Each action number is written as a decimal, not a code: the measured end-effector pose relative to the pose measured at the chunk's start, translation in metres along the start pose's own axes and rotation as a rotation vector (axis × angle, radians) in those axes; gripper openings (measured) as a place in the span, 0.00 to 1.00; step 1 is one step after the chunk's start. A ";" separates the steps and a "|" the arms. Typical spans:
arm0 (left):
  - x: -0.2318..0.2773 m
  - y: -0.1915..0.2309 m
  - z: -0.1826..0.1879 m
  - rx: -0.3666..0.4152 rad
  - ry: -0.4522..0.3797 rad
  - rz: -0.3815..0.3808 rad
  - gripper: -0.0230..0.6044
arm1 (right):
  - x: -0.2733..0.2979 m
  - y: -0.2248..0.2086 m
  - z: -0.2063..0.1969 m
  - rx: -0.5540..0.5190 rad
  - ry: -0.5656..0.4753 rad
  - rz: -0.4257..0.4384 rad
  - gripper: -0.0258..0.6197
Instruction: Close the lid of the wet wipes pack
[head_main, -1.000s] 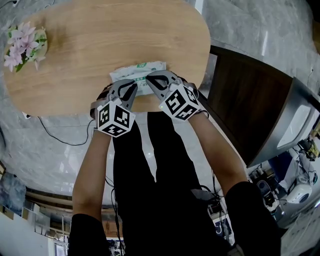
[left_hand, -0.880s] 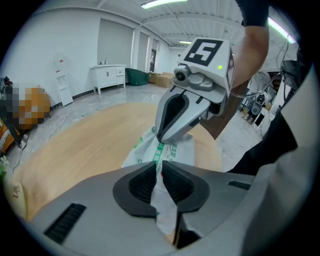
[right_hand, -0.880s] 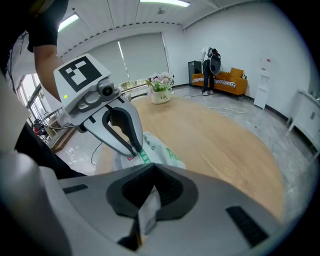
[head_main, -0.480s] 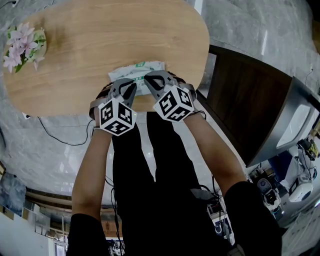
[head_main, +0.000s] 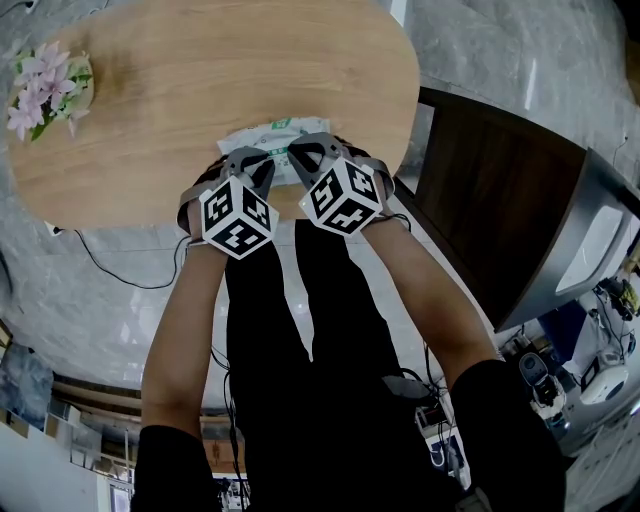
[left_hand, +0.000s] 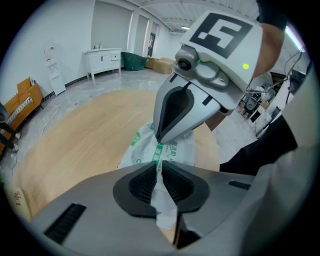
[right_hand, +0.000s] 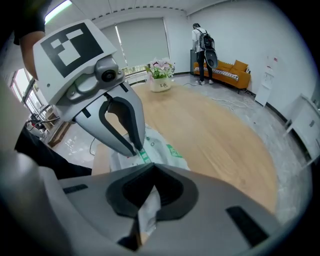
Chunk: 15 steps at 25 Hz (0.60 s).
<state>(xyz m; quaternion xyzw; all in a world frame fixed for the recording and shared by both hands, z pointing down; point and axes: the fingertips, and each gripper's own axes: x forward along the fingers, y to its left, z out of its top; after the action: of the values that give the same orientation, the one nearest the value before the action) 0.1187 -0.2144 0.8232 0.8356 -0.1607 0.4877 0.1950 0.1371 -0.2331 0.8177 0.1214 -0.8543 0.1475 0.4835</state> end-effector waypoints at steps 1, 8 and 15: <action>0.001 0.000 0.000 -0.005 0.009 -0.005 0.11 | 0.001 0.000 0.000 0.010 0.010 0.004 0.06; 0.002 0.000 0.000 -0.014 0.056 -0.034 0.11 | 0.002 -0.001 0.000 0.071 0.051 0.034 0.06; 0.004 -0.001 0.000 -0.011 0.095 -0.045 0.11 | 0.004 -0.002 -0.001 0.071 0.112 0.021 0.06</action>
<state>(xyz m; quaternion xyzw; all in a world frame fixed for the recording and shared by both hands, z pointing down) 0.1210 -0.2143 0.8267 0.8140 -0.1349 0.5213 0.2179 0.1360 -0.2351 0.8221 0.1211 -0.8214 0.1893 0.5241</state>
